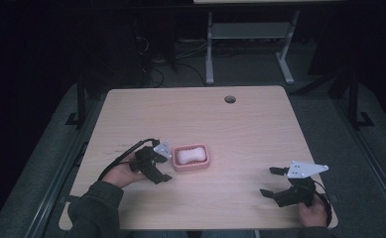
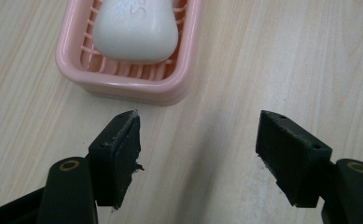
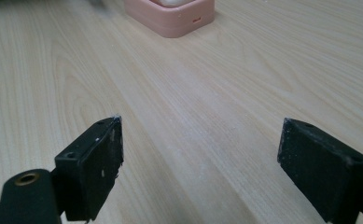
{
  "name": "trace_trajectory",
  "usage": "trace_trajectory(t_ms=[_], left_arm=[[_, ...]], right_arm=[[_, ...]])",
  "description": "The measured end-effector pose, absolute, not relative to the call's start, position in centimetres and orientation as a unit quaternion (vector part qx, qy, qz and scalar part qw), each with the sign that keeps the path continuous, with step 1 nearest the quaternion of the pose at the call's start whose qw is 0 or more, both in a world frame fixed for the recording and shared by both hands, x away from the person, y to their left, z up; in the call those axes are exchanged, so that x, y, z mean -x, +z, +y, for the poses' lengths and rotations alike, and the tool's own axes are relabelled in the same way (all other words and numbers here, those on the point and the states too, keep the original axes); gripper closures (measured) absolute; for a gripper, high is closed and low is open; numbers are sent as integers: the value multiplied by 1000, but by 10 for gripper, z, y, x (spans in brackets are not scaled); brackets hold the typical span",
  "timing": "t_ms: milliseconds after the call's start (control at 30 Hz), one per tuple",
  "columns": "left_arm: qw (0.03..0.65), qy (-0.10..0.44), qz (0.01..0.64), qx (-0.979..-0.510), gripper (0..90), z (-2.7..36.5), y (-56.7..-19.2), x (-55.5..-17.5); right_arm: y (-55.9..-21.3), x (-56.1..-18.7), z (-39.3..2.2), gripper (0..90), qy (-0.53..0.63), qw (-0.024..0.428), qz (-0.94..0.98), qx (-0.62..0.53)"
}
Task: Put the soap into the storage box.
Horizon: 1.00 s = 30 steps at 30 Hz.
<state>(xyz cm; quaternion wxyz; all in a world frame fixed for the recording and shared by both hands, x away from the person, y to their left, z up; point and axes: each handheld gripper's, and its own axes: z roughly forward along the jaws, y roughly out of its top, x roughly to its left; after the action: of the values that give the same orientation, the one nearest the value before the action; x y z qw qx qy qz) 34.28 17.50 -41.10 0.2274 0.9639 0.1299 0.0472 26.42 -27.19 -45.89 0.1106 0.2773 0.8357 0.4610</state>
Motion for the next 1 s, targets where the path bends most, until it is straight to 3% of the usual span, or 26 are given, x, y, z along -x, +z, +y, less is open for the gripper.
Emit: trace_trajectory(t_ms=[1000], left_arm=[[241, 57, 145, -958, 287, 205, -420, -318]], right_arm=[[-459, -264, -272, 135, 457, 113, 837, -279]])
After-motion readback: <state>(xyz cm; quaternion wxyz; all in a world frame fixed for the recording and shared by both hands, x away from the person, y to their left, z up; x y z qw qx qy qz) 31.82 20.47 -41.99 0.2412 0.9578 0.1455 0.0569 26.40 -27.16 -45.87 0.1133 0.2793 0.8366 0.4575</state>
